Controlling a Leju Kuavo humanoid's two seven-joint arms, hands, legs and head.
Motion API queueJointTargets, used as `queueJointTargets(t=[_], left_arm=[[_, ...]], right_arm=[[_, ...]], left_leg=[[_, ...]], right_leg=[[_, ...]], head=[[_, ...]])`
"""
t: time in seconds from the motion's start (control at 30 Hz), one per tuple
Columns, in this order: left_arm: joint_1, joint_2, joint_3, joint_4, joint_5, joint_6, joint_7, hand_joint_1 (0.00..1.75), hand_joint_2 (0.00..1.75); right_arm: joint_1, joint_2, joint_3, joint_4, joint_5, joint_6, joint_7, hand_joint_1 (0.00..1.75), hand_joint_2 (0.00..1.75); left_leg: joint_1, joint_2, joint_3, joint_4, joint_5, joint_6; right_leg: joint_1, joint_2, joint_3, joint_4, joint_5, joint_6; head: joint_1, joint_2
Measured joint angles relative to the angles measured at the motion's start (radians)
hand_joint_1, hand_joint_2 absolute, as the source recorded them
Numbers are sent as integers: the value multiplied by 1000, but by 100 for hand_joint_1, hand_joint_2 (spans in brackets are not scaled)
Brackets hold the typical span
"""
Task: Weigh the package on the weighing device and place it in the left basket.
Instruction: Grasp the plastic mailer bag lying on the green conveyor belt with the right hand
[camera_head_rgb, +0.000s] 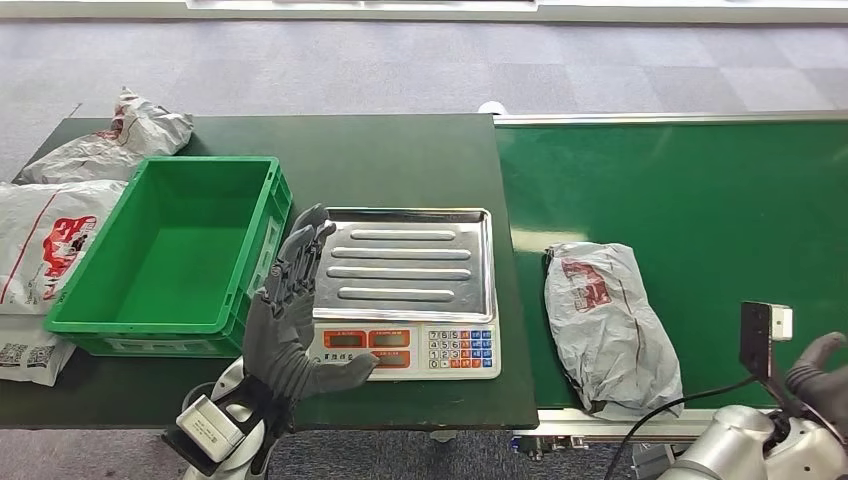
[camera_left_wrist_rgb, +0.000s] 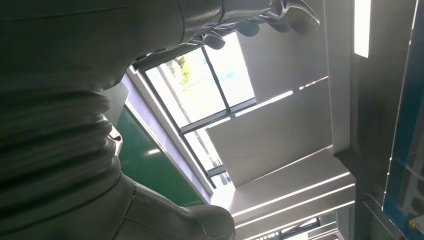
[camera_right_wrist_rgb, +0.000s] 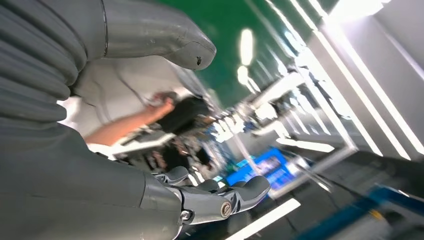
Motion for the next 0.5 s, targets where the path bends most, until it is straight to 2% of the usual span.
queueJointTargets(t=[0.07, 0.17, 0.2, 0.33, 0.4, 0.5], left_arm=[[6, 0, 0, 0, 0, 0, -7, 0, 175], [18, 0, 0, -2, -4, 0, -12, 0, 175], [23, 0, 0, -4, -8, 0, -13, 0, 175], [38, 2, 0, -23, -24, 0, -14, 0, 175], [41, 2, 0, -30, -25, 0, -14, 0, 175], [47, 3, 0, -37, -27, 0, -14, 0, 175]], right_arm=[[-1, -17, -10, 60, 26, 0, 77, 0, 175], [-3, -53, -11, 173, -3, 26, 121, 0, 175], [-4, -72, -6, 233, -38, 67, 125, 0, 175], [-3, -146, 61, 467, -198, 361, 71, 0, 175], [-4, -166, 94, 541, -230, 413, 54, 0, 175], [-5, -189, 122, 613, -245, 428, 49, 0, 175]], left_leg=[[0, 0, 0, 0, 0, 0], [0, 0, 0, 0, 0, 0], [0, 0, 0, 0, 0, 0], [0, 0, 0, 0, 0, 1], [0, -2, 0, 0, 0, 1], [0, -6, -1, 0, 1, 1]], right_leg=[[0, 0, 0, 0, 0, 0], [0, 0, 1, 0, 0, 0], [0, 0, 1, 0, 0, 0], [-1, 0, 0, 0, 0, 0], [-1, -1, 0, 0, 0, 1], [0, -3, 1, 0, -1, 1]], head=[[0, 0], [0, 0], [0, 0], [0, 0], [0, 0], [0, 0]])
